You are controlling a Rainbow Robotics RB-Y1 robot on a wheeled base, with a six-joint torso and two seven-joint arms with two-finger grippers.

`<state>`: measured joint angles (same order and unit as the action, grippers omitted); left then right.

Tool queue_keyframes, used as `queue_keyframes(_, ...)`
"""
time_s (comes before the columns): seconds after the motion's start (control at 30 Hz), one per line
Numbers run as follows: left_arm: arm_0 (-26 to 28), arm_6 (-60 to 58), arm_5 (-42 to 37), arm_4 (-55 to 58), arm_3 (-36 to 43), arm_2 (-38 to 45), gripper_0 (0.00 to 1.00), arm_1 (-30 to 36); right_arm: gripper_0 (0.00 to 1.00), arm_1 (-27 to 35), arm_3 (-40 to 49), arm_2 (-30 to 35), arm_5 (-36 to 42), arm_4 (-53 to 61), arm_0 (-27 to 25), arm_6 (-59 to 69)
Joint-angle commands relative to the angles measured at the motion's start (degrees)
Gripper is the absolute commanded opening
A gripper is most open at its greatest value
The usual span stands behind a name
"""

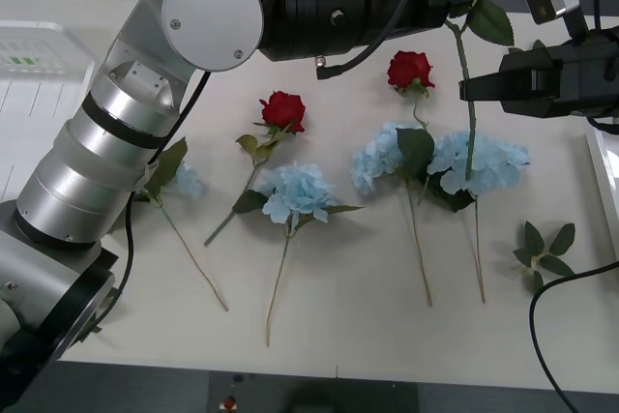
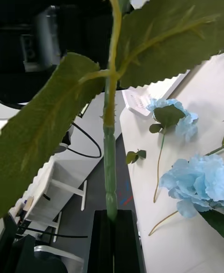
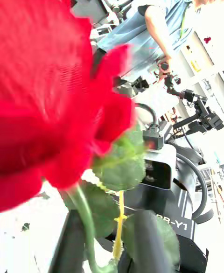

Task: Put the red flowers into the right box and the blue flowers into the left box

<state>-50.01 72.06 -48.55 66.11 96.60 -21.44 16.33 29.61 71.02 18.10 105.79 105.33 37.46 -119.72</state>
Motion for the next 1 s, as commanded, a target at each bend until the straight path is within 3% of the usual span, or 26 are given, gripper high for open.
queue_keyframes(0.03, -1.2, 0.6, 0.0, 0.5, 1.7, -0.2, 1.00, 0.1, 0.00, 0.6, 1.6, 0.9, -0.1, 0.1, 1.4, 2.2)
queue_keyframes(0.27, -1.2, 0.6, 0.0, 0.5, 1.7, -0.2, 1.00, 0.1, 0.00, 1.8, 1.6, 1.1, -0.1, 0.0, 1.4, 2.4)
queue_keyframes(0.67, -1.2, 0.6, 0.0, 0.5, 1.7, -0.2, 1.00, 0.1, 0.00, 12.1, 1.6, 3.4, -0.1, -9.4, -1.6, 3.8)
queue_keyframes(0.77, 2.0, 0.1, 0.4, 1.2, 0.6, -1.5, 1.00, 1.4, 0.00, 14.8, 1.6, 4.5, -0.6, -11.8, -3.3, 4.3)
queue_keyframes(0.9, 4.0, -0.2, 0.5, 9.3, 3.8, -1.4, 1.00, 8.9, 0.00, 18.9, 1.4, 6.1, -1.8, -14.6, -5.9, 5.1)
queue_keyframes(1.0, 9.0, -0.4, -2.7, 20.1, 9.0, -0.7, 1.00, 17.1, 0.00, 22.2, -0.5, 7.2, -2.9, -17.6, -7.8, 5.5)
